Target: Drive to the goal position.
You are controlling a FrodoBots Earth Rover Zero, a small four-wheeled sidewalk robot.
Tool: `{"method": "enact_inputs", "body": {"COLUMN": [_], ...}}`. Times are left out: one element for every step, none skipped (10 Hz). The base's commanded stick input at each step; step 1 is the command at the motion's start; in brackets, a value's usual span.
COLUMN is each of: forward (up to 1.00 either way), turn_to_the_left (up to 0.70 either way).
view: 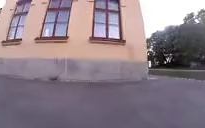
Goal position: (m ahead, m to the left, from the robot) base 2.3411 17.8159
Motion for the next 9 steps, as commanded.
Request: {"method": "enact_inputs", "body": {"forward": [0.5,0.5,0.01,0.16,0.5,0.5,0.5,0.5,0.5], "turn_to_the_left": [0.5,0.5,0.5,0.5,0.5,0.5,0.5,0.5,0.5]}}
